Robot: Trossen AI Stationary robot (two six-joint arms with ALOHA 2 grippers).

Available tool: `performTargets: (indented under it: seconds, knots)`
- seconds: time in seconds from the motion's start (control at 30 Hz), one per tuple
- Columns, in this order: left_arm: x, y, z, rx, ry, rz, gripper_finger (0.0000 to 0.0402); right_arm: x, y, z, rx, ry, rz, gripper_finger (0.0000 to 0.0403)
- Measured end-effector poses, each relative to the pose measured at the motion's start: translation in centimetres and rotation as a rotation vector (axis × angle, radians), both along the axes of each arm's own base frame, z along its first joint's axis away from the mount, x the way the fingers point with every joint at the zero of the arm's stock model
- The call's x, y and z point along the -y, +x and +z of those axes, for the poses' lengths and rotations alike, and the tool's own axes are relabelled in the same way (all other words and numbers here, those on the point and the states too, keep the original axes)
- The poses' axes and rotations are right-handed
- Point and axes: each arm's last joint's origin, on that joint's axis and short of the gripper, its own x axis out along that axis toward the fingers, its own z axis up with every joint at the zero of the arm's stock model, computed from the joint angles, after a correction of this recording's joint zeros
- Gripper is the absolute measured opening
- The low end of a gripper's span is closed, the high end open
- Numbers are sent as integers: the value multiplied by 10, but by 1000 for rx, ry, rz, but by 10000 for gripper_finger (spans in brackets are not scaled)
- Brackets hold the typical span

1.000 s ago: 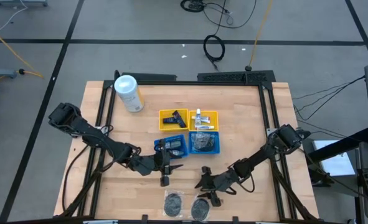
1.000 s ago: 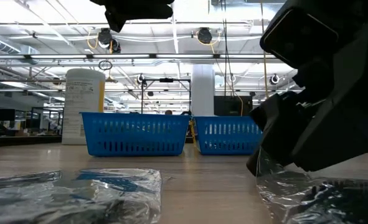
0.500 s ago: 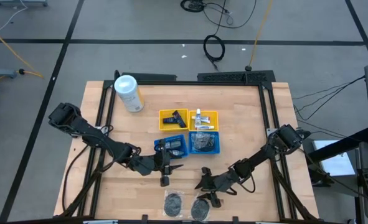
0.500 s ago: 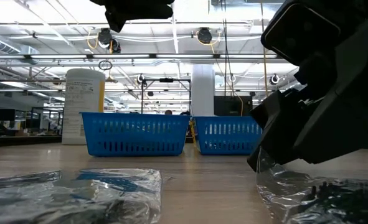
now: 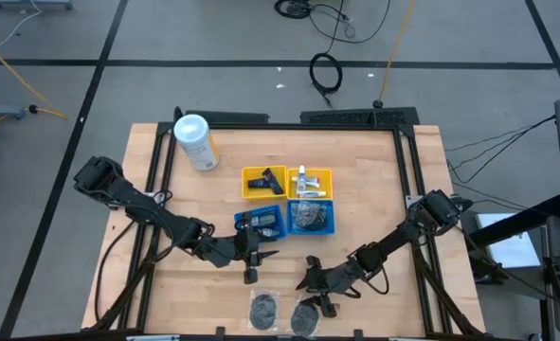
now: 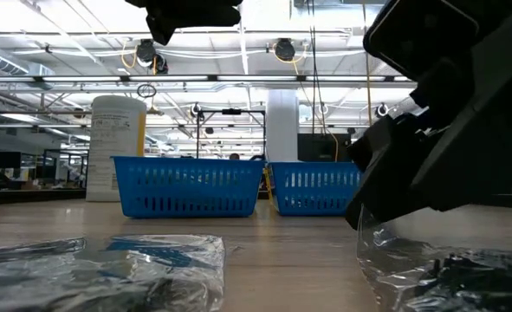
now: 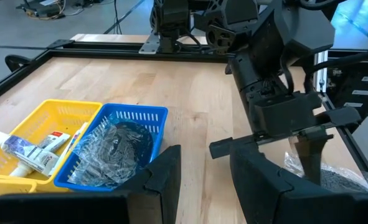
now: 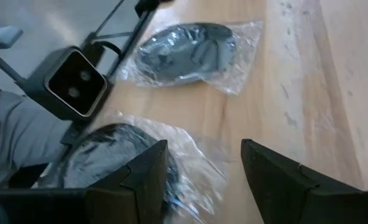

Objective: Pick & Place Travel size toiletries
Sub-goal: Put the right hairbrush into the right blue bin

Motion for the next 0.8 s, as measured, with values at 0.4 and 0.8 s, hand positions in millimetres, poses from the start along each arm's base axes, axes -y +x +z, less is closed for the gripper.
performTargets:
  seconds: [0.4, 0.8]
  knots:
    - [0, 0, 0, 0, 0, 0, 136, -3, 5, -14, -2, -7, -10, 196]
    - [0, 0, 0, -2, 1, 0, 136, -3, 11, -15, -29, 5, 38, 112]
